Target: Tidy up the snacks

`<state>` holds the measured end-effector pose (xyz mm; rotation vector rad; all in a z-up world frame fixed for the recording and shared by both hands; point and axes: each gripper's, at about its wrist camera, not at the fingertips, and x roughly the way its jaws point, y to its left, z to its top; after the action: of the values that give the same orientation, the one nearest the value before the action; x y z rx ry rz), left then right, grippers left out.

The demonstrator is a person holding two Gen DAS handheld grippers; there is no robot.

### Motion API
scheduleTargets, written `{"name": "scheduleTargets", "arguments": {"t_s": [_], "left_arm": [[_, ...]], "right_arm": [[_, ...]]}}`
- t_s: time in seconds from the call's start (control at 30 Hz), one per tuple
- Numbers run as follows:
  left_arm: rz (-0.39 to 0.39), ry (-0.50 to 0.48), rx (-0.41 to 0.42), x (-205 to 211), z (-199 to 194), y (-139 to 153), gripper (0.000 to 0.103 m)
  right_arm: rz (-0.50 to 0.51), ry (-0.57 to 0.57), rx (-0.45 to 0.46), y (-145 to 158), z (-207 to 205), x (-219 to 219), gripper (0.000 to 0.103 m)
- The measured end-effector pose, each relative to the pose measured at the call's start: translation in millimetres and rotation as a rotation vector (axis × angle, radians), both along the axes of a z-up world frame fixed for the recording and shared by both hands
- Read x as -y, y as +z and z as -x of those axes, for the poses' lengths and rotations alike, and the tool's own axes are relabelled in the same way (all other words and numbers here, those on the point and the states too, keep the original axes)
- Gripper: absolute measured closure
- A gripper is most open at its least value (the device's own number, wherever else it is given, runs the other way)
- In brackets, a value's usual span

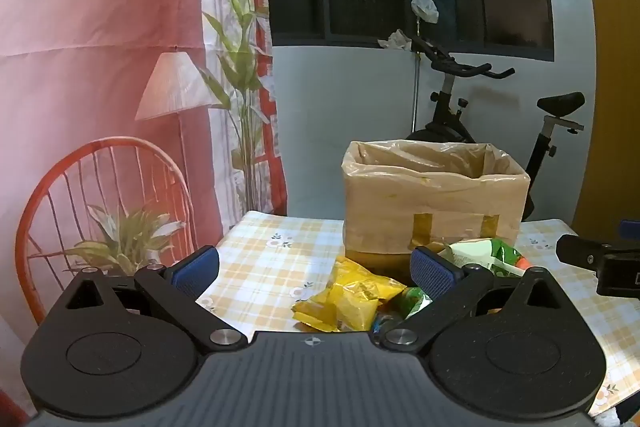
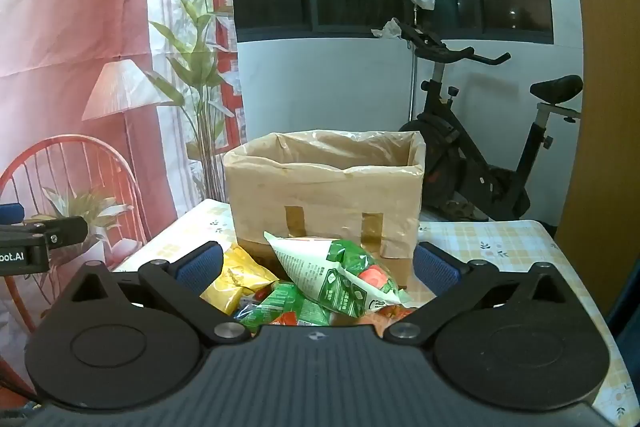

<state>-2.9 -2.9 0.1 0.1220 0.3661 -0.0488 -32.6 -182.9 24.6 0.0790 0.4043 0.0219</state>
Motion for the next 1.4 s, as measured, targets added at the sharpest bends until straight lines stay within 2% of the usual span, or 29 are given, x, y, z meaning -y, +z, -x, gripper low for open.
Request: {"name": "scheduleTargets", "arguments": {"t_s": [0.07,0.1,0.27,1.4], "left_arm": [[-0.003,-0.016,0.014,3,3,0,0.001],[0.017,0.008,0.012,-4,0,-2,0.001],[-0.008,-0.002,0.032,-4,2,-3,0.001],[-0.002,0.000,0.004,-1,1,-4,0.001]], "right_arm": [[0.004,-0.002,-0.004,-1,0,0,0.000],[0.005,-0.003,-0.006,-2,0,0,0.000],[0.004,-0.016,-0.011,2,0,2,0.000],[0.005,-0.018,-0.020,0,-2,4,0.000]]}}
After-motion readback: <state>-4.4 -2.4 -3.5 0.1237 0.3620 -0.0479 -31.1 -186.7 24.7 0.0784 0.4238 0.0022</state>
